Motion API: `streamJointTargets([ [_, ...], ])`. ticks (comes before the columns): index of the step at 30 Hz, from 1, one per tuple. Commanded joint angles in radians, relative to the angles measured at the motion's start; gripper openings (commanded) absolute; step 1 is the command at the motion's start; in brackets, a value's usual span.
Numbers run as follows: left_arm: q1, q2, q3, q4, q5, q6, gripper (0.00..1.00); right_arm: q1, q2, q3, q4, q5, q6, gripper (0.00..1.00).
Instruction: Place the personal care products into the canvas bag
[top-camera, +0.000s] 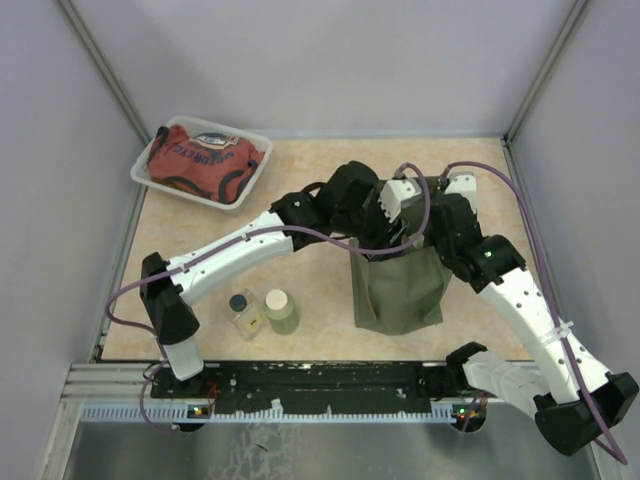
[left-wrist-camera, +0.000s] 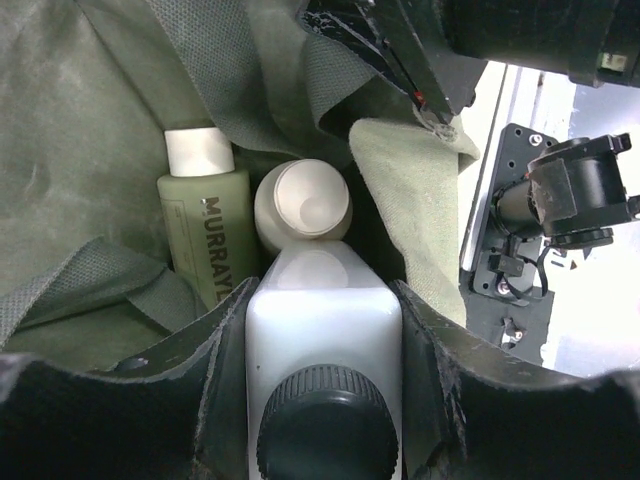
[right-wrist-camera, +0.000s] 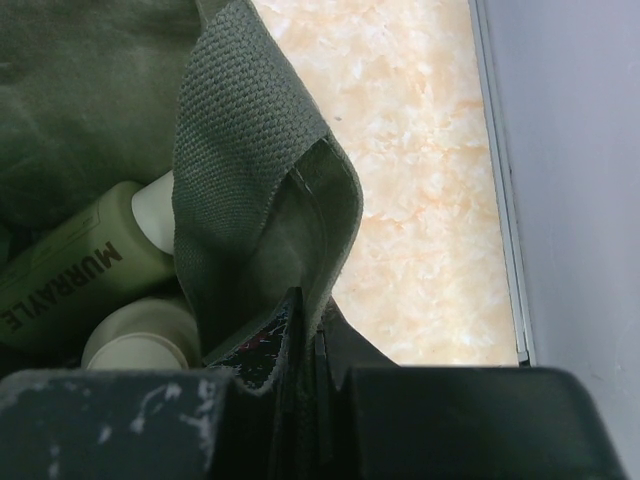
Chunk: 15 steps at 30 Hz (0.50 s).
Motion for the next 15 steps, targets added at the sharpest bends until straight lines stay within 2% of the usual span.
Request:
streamJointTargets([
  [1, -0.014, 0.018, 0.15, -0.096, -0.04, 0.033, 0.0, -0.001, 0.012, -0.011, -0.001, -0.003, -0.001, 0.01],
  [5, -0.014, 0.068, 0.332, -0.208, -0.117, 0.095, 0.0, -0.001, 0.012, -0.014, 0.001, -0.006, 0.0, 0.01],
  [8, -0.014, 0.099, 0.412, -0.293, -0.175, 0.121, 0.0, -0.001, 0.01, -0.013, -0.002, -0.003, 0.0, 0.01],
  [15, -0.01, 0.098, 0.389, -0.334, -0.328, 0.143, 0.0, -0.001, 0.007, -0.013, -0.005, 0.002, -0.001, 0.01],
])
